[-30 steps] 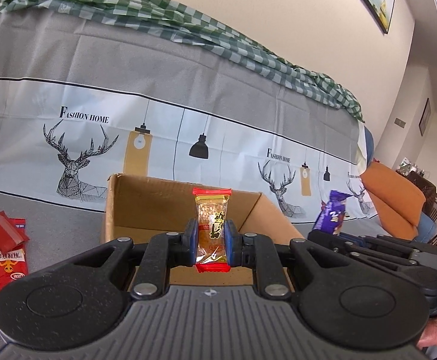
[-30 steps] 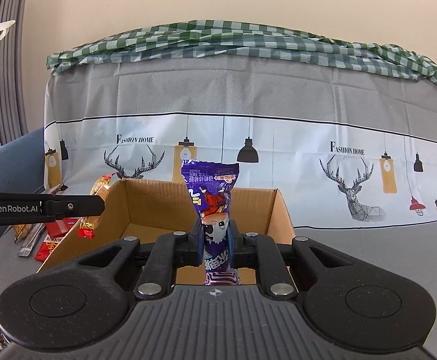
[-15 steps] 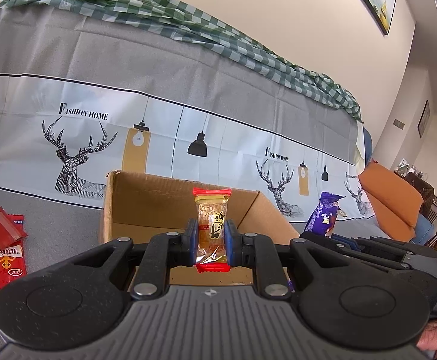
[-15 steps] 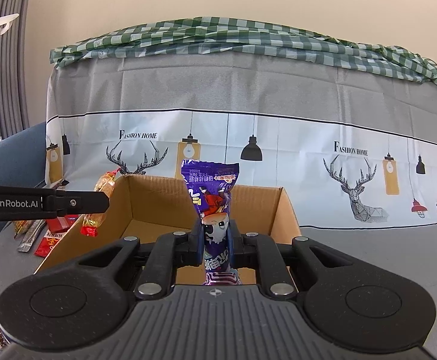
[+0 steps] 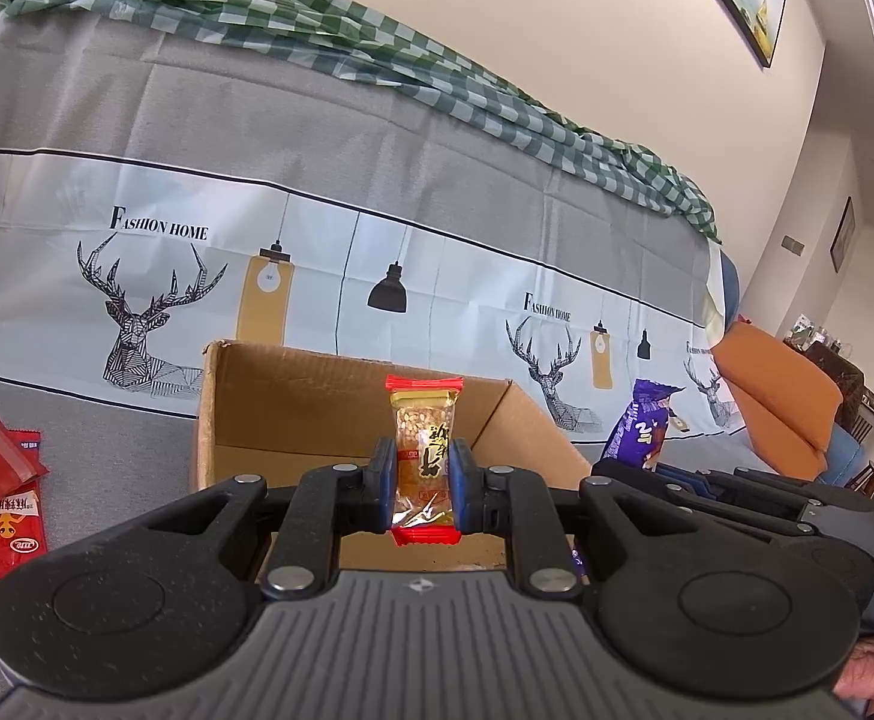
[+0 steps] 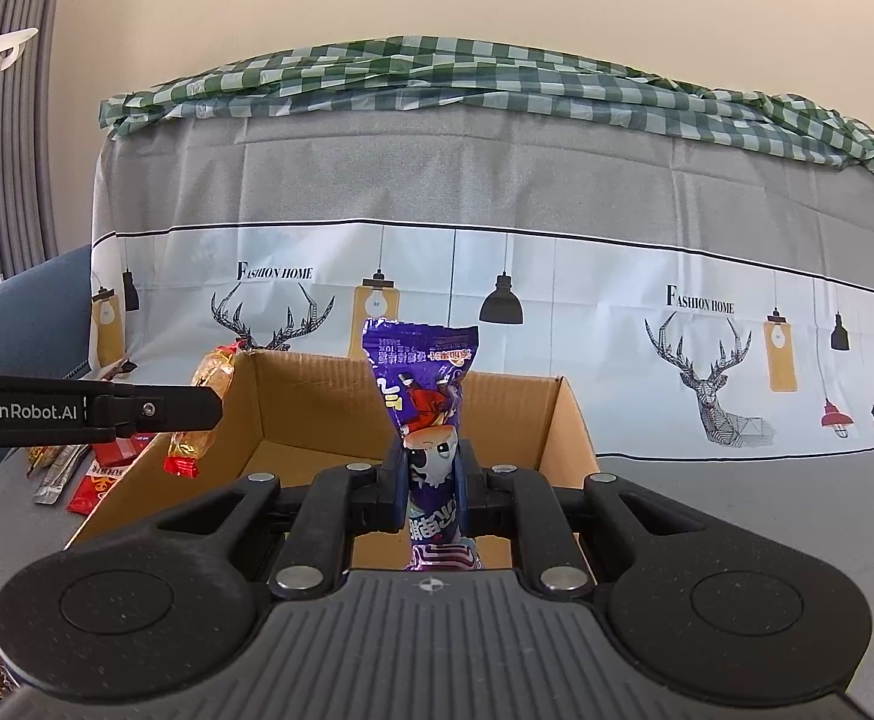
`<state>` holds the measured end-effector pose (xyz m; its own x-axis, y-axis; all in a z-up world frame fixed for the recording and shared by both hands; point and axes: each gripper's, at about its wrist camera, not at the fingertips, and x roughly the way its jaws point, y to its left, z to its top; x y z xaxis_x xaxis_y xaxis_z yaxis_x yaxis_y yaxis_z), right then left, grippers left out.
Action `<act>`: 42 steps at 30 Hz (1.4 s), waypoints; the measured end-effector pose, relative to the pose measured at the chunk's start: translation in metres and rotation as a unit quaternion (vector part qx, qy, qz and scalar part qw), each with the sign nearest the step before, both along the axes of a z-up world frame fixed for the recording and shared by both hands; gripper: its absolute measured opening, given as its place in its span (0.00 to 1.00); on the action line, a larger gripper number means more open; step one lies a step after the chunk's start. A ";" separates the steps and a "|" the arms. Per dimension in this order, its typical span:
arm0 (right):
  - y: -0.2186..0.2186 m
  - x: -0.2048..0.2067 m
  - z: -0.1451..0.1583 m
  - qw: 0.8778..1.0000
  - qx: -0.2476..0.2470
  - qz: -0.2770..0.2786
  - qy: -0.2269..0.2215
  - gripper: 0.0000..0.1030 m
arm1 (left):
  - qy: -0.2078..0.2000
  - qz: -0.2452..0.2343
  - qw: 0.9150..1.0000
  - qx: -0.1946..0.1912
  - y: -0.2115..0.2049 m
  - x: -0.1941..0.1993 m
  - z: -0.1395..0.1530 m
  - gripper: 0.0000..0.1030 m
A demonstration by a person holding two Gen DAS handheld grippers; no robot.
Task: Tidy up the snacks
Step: 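Lower the purple candy bar into the box with right gripper while left gripper releases the orange candy, then move both open tools back toward the snack pile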
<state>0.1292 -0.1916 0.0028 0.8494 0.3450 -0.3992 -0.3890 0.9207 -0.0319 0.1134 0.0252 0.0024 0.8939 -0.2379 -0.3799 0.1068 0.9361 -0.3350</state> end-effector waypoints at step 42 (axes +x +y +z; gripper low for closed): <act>0.048 -0.019 0.002 1.000 -0.001 0.004 -0.012 0.72 | -0.065 0.081 0.992 0.073 0.051 -0.065 0.024 0.98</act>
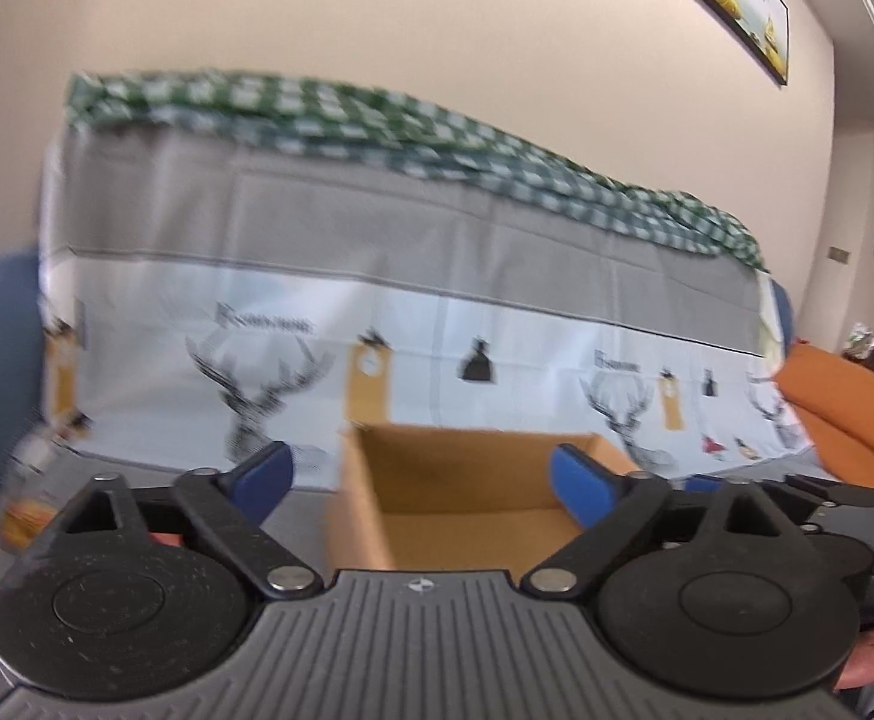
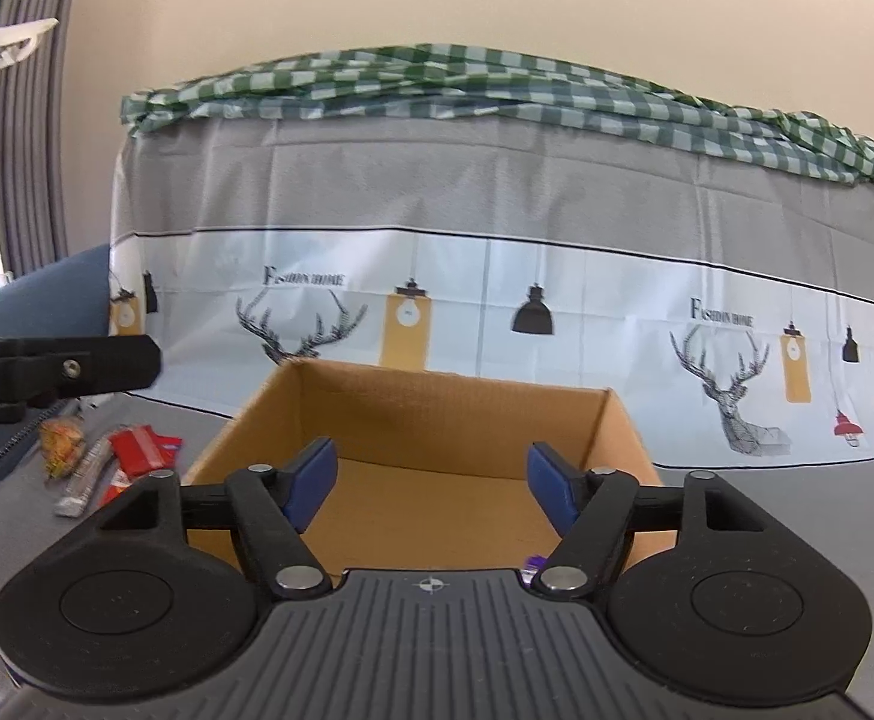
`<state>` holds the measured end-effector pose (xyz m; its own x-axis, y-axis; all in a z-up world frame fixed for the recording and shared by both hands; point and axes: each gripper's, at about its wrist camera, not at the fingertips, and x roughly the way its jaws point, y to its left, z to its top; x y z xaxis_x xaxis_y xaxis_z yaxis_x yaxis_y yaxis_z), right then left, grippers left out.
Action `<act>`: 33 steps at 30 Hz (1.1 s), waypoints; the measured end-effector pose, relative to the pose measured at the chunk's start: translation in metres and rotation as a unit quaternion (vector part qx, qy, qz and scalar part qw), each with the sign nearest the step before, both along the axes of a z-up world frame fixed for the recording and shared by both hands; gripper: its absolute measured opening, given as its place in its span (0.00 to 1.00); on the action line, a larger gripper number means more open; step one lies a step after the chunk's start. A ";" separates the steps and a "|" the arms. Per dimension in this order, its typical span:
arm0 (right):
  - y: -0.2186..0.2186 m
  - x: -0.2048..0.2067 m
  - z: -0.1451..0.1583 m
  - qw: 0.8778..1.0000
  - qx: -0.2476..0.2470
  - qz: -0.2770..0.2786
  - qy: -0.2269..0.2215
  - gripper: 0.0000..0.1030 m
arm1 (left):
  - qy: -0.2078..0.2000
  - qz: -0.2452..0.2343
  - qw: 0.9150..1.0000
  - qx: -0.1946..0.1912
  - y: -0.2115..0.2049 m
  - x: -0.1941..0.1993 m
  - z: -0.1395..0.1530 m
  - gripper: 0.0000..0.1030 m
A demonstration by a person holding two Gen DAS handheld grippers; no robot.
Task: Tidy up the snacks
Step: 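Move both open tools back toward the snack pile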
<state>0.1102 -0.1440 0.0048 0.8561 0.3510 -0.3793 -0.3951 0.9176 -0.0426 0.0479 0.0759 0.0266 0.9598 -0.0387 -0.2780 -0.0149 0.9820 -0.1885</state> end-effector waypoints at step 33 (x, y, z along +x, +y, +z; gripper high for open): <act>0.183 -0.057 -0.032 0.988 0.070 0.141 0.007 0.52 | 0.151 0.220 0.957 -0.117 0.219 0.010 -0.045 0.38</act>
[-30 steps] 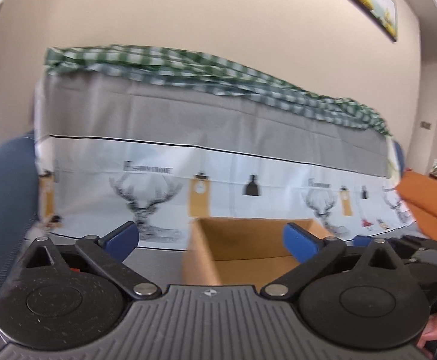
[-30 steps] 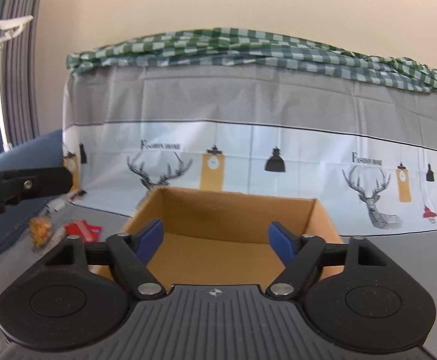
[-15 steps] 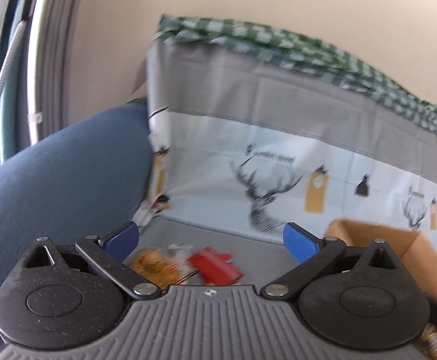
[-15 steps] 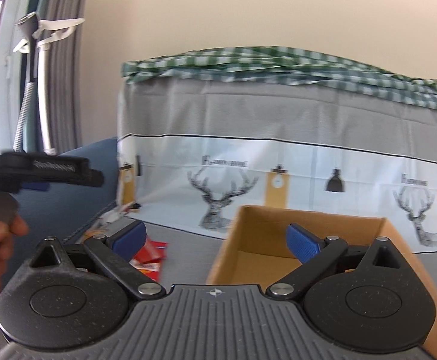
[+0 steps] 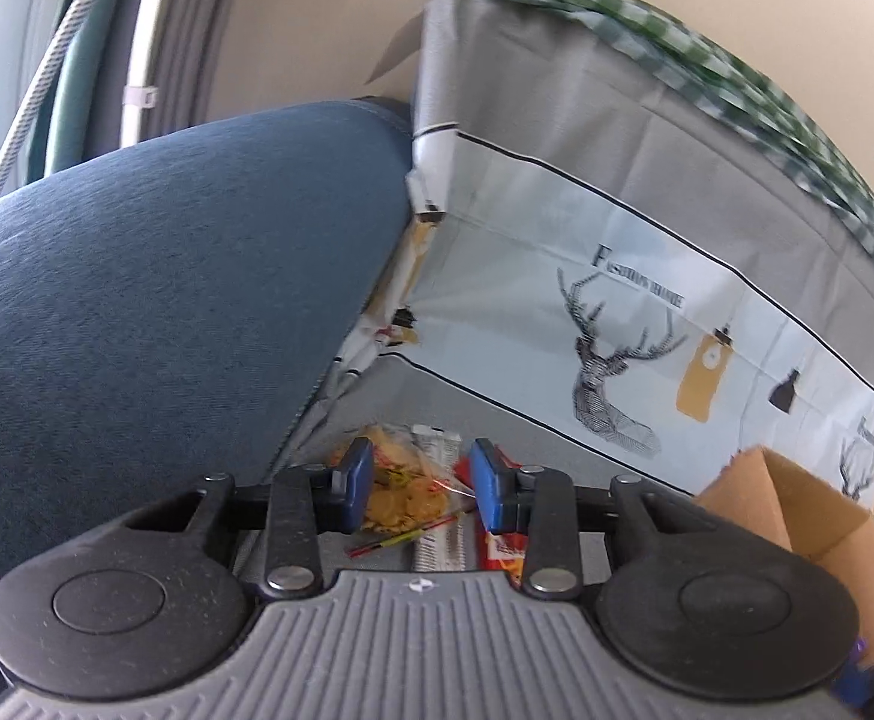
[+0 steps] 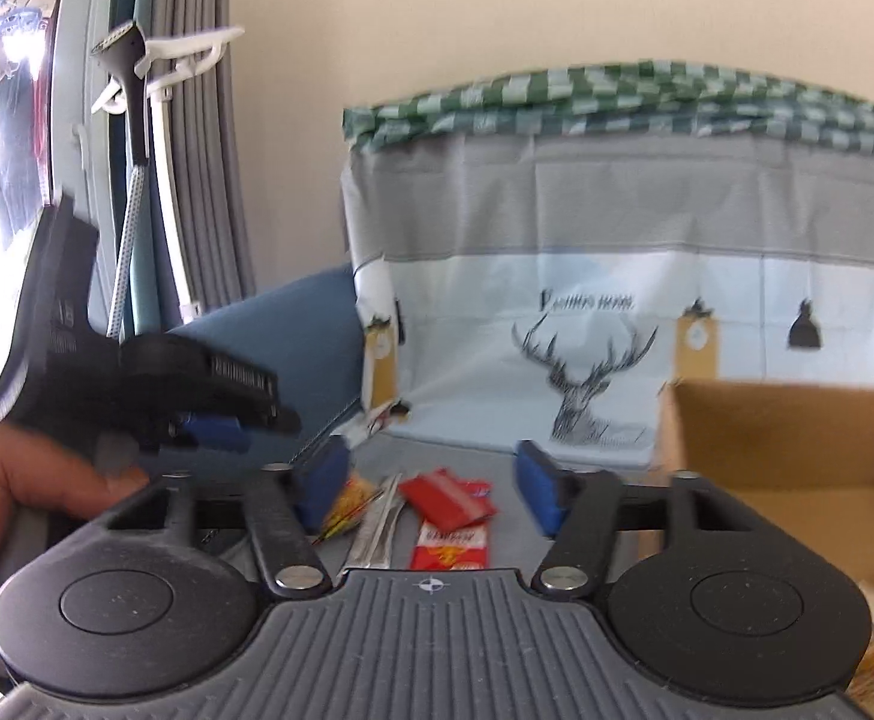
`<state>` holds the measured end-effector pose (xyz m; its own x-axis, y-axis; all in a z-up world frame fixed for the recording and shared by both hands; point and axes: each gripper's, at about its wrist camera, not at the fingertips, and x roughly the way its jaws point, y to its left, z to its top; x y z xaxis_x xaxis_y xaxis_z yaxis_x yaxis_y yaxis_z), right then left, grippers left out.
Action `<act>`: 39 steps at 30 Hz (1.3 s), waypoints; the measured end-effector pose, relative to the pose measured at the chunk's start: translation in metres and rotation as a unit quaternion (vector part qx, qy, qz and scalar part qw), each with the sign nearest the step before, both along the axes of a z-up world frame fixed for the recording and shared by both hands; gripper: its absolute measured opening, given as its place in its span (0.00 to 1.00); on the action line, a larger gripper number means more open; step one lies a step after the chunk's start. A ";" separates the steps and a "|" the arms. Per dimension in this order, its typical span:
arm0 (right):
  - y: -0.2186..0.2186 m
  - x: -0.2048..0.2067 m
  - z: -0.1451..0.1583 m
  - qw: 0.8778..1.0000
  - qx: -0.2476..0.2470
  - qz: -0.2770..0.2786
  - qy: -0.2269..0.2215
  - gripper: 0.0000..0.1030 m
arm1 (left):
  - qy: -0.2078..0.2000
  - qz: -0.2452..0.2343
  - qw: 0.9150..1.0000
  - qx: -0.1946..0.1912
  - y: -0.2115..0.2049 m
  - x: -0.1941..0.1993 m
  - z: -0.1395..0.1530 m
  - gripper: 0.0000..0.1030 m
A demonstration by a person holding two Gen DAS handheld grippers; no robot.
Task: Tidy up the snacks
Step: 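Move both open tools back toward the snack pile, then grasp the red spicy-strip pack with right gripper while left gripper reaches for the clear cracker bag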
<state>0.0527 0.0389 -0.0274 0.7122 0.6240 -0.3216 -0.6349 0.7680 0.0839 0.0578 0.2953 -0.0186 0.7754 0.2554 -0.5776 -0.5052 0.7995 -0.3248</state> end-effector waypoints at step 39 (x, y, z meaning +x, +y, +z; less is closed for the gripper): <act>0.109 0.097 -0.114 0.983 -0.151 -0.036 0.094 0.56 | 0.083 0.051 0.986 -0.137 0.040 0.087 -0.076 0.83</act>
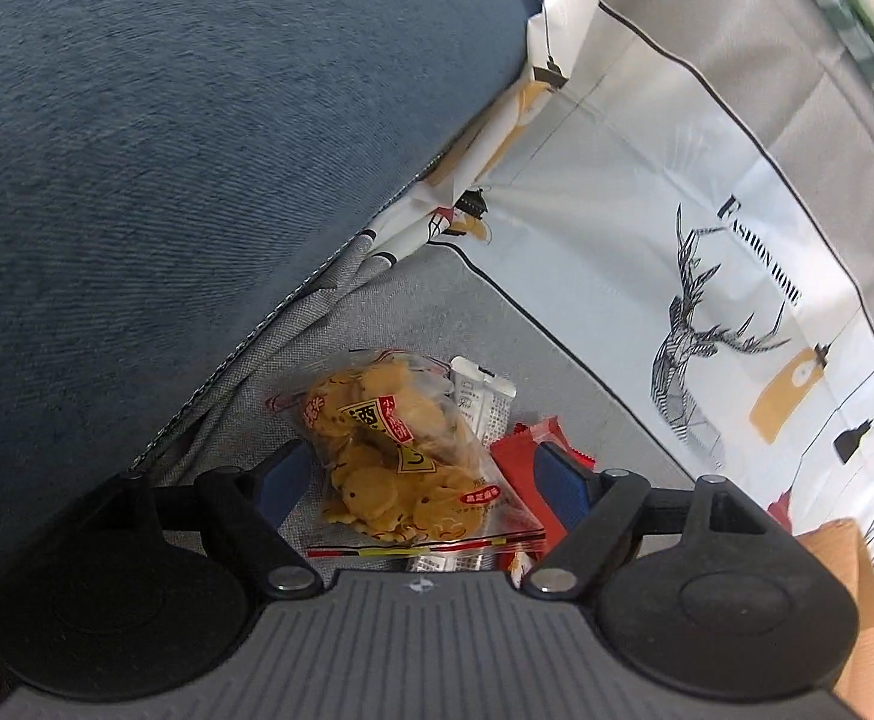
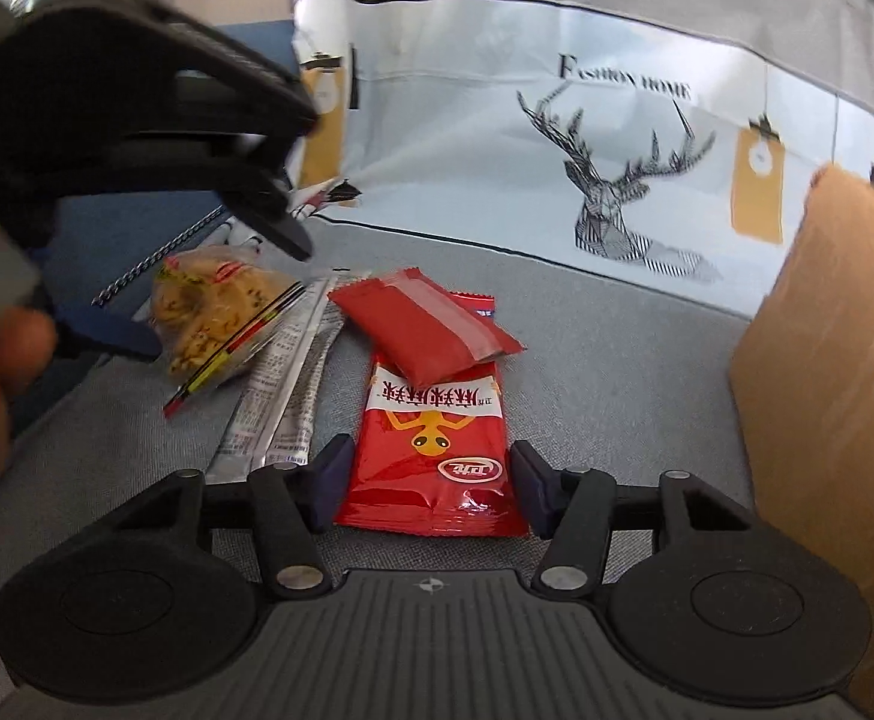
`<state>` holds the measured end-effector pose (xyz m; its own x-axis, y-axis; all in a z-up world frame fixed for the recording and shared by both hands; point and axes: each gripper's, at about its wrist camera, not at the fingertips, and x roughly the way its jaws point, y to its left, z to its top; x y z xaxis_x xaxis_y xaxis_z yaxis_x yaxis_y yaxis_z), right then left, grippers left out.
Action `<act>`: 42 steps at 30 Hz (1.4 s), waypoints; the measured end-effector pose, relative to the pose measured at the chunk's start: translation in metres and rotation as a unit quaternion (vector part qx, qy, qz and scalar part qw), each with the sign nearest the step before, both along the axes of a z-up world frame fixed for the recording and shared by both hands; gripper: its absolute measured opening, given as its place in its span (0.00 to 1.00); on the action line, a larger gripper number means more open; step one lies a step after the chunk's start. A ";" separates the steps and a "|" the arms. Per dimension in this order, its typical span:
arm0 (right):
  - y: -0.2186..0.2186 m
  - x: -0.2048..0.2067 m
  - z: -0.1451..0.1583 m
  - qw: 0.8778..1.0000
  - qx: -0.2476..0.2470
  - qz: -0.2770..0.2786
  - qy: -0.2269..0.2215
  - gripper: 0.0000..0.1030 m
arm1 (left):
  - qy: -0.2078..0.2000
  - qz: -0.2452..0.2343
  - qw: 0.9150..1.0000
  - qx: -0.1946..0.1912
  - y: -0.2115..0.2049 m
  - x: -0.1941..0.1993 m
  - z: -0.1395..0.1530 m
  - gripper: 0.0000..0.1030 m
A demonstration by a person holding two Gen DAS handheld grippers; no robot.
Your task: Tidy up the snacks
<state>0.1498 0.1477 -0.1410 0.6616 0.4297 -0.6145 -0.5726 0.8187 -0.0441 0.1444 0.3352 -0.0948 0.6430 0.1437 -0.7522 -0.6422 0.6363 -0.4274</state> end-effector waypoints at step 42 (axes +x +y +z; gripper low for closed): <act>-0.081 -0.104 0.029 0.995 -0.018 0.065 0.077 0.66 | -0.027 -0.019 0.999 -0.015 -0.032 -0.084 0.030 0.79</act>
<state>0.0454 0.0665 -0.1120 0.4987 0.4819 -0.7205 -0.6762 0.7363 0.0244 0.0604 0.3033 -0.0645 0.6871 0.0964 -0.7201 -0.5936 0.6460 -0.4799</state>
